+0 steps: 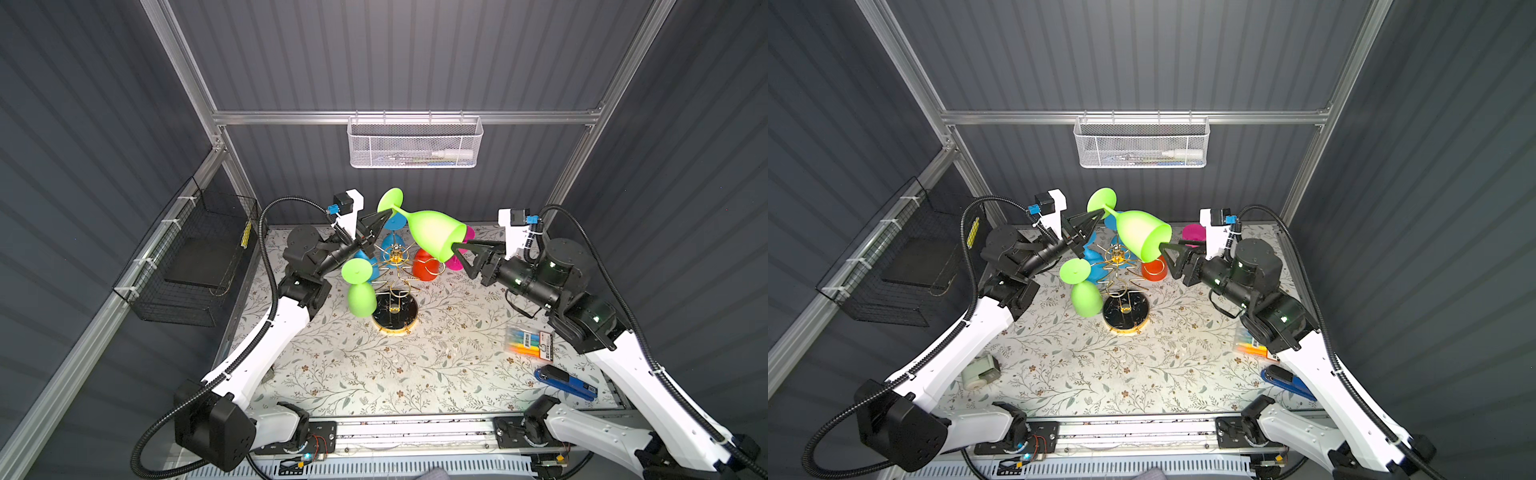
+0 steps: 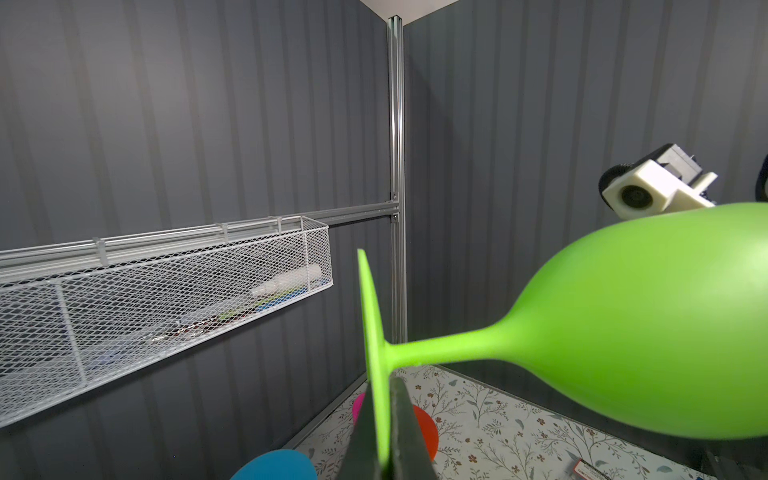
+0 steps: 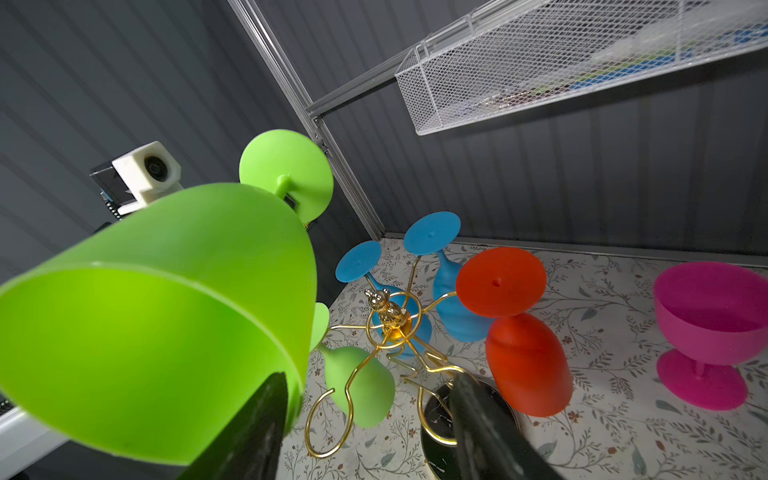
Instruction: Take the wine glass off the wine glass rack
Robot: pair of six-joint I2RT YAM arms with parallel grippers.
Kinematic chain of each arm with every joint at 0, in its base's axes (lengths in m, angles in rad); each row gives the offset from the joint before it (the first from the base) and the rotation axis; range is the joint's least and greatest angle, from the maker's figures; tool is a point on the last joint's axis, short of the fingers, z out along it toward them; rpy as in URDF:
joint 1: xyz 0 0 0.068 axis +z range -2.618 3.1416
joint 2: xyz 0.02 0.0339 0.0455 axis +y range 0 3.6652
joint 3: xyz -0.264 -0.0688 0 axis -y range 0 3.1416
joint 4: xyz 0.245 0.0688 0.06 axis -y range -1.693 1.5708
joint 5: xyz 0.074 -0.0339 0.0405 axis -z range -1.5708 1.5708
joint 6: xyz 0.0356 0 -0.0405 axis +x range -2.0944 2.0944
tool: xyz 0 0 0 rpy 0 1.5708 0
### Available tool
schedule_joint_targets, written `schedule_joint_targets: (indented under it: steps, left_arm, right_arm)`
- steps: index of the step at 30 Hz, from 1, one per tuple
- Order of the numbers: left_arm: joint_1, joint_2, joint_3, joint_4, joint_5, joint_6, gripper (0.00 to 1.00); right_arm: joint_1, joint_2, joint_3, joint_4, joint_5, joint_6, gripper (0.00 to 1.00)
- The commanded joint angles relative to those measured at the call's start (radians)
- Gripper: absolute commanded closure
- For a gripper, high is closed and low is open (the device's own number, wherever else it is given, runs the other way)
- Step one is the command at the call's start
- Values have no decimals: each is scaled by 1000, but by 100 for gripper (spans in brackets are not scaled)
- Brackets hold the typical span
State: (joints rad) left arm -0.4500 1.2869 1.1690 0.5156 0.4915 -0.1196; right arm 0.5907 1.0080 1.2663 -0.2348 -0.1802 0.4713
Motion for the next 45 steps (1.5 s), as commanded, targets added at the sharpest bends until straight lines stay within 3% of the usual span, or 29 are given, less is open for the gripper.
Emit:
schedule_joint_targets:
  steps: [1, 14, 23, 28, 31, 34, 38, 45]
  left_arm:
    - [2, -24, -16, 21, 17, -24, 100]
    - [4, -17, -22, 10, 0, -31, 100]
    - [3, -6, -11, -9, -21, -34, 100]
    - [3, -6, -7, -28, -32, -29, 99]
    - [3, -8, -4, -34, -35, -27, 96]
    - [3, -10, -5, -42, -50, -25, 82]
    - [3, -30, -24, -45, -119, -21, 37]
    - [4, -98, -42, -123, -240, 78, 15]
  right_arm:
    - [-4, 18, 45, 48, 1, 0, 38]
    - [-3, 87, 89, 72, -74, 21, 72]
    - [-3, 90, 90, 74, -92, 34, 83]
    - [-4, 89, 88, 77, -96, 41, 100]
    - [-4, 86, 85, 80, -94, 47, 100]
    - [-4, 80, 88, 83, -89, 49, 100]
    - [-5, 59, 96, 71, -54, 29, 100]
    - [-36, -17, 134, -77, 72, -57, 100]
